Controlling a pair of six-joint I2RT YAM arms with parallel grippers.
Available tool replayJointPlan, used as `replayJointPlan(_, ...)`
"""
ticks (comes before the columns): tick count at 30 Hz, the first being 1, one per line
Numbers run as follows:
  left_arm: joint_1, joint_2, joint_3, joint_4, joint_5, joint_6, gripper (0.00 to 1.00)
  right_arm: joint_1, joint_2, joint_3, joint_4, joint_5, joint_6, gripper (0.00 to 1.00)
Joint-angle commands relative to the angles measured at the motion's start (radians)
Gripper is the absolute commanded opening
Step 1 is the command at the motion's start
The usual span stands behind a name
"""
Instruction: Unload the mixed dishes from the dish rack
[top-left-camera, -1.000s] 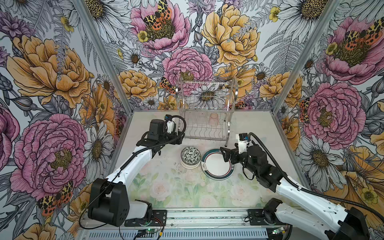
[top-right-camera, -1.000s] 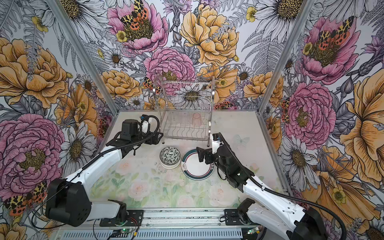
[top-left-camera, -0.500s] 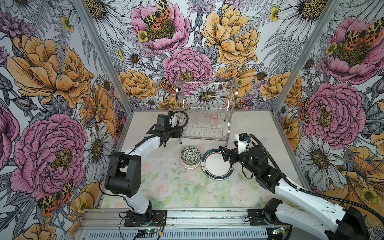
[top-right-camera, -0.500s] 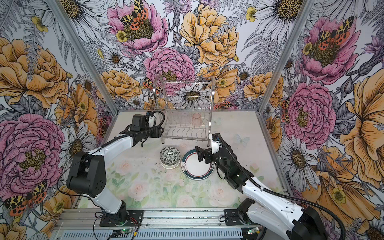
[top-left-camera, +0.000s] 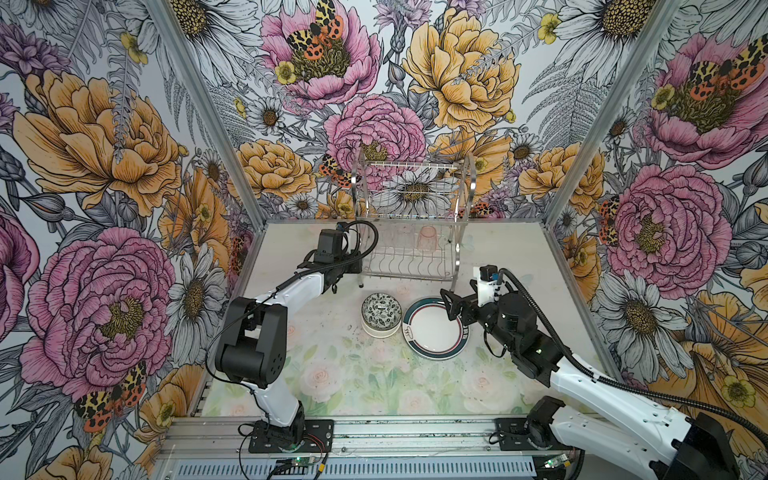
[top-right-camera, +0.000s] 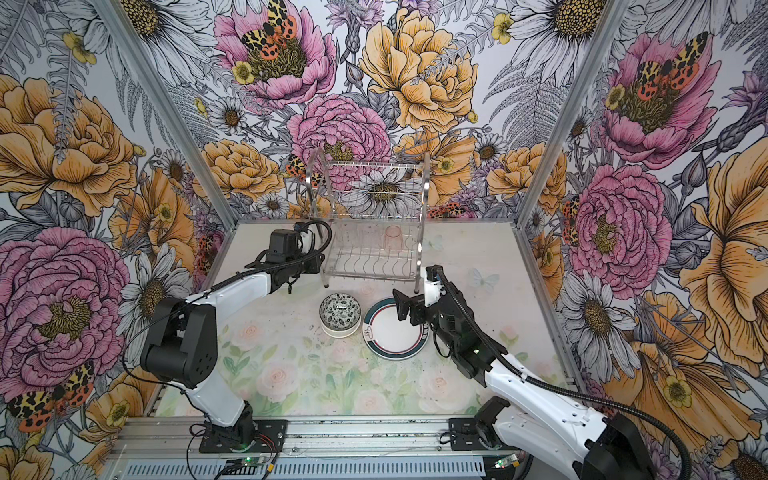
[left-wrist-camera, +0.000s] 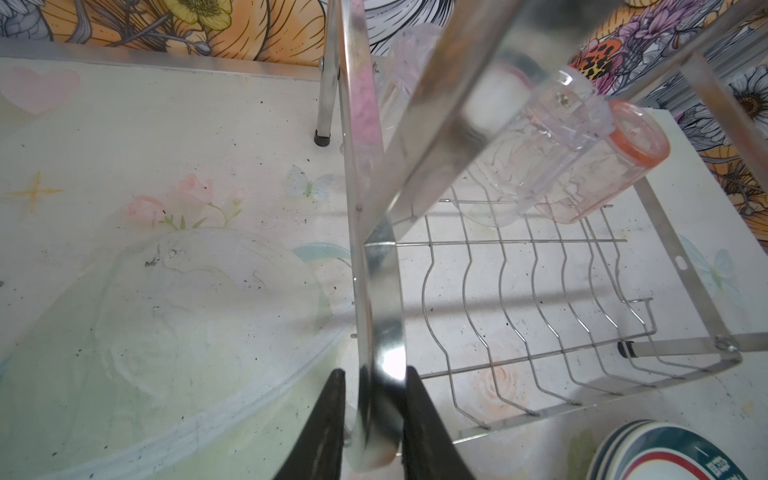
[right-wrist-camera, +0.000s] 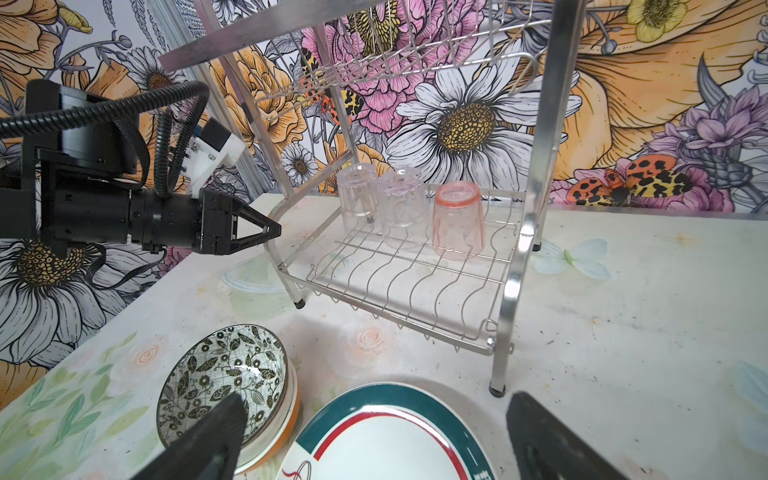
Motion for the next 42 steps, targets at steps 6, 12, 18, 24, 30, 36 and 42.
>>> replayJointPlan(6,-0.026,-0.036,-0.039,0.032,-0.046,-0.032,0.17,0.003,-0.023,-0.011,0.020,0.038,-0.030,1.00)
replayJointPlan(12,-0.040,-0.081,-0.078,0.043,-0.049,-0.052,0.10,0.003,-0.037,-0.027,0.011,0.066,-0.085,1.00)
replayJointPlan(18,-0.055,-0.124,-0.118,0.046,-0.064,-0.078,0.08,-0.003,-0.029,-0.057,0.045,0.086,-0.139,1.00)
replayJointPlan(24,-0.067,-0.138,-0.138,0.053,-0.069,-0.095,0.08,-0.003,0.050,-0.055,0.126,0.074,-0.250,1.00)
replayJointPlan(30,-0.081,-0.141,-0.144,0.071,-0.076,-0.112,0.08,-0.003,0.248,-0.053,0.395,0.050,-0.363,1.00)
replayJointPlan(36,-0.085,-0.149,-0.159,0.105,-0.076,-0.151,0.08,-0.026,0.481,0.031,0.556,0.016,-0.405,0.98)
replayJointPlan(42,-0.087,-0.141,-0.165,0.121,-0.060,-0.148,0.08,-0.078,0.619,0.130,0.584,-0.034,-0.401,0.96)
